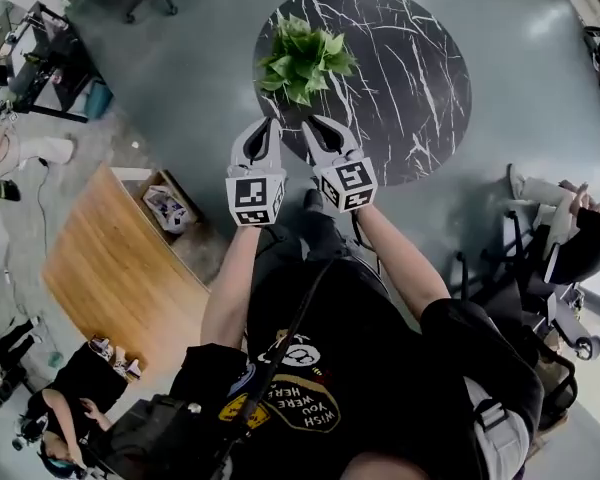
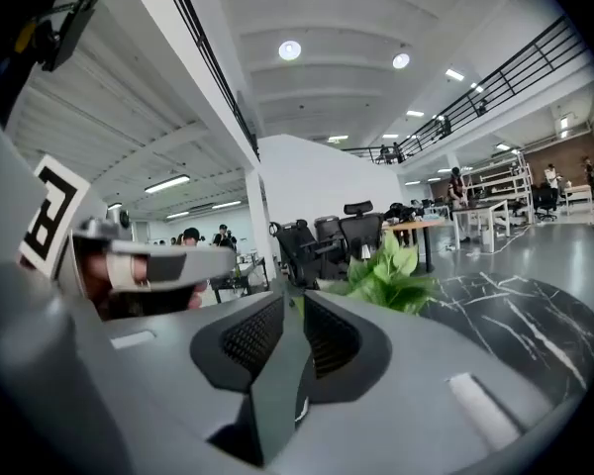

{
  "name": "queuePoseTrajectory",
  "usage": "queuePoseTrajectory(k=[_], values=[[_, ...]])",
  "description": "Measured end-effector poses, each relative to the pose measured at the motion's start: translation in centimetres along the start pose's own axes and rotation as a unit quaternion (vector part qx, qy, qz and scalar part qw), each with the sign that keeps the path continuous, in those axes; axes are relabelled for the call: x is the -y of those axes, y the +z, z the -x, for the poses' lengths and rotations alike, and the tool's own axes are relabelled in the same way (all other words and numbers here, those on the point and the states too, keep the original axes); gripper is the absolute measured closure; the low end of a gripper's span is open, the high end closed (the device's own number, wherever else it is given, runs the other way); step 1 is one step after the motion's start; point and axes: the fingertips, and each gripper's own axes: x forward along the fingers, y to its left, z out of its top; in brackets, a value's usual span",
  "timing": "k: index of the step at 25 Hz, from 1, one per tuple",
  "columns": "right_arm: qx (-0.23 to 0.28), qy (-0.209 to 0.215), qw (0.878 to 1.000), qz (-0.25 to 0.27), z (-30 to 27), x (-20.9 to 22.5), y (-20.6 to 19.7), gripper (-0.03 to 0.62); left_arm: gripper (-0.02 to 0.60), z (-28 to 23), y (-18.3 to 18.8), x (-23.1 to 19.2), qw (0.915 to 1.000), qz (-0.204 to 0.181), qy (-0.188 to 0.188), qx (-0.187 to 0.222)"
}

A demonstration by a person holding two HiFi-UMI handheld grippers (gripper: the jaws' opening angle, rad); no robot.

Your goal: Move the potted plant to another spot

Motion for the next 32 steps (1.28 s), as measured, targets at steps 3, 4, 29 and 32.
queuePoseTrajectory(k=[3,4,29,32], values=[[-0.034,0.013,0.999,-0.020,-3.8,1.9,-5.9,0.439,0.578,-2.4,-2.5,-1.4,0.9997,-0.004,0.006,-0.023],[-0.045,0.008,0.999,-0.028,-4.9,2.7,-7.9,0.384,0.578,-3.0,-3.2,-1.7,0.9995,-0.005,0.006,-0.029],[-0.081,-0.144,0.985,0.041,-25.4,15.4,-16.6,0.117,0.578,-6.7,-10.2,-7.5,0.9972,0.052,0.000,-0.054],[-0.080,-0.151,0.985,0.039,-25.1,15.8,-16.5,0.112,0.577,-7.2,-9.9,-7.0,0.9974,0.049,-0.010,-0.053]])
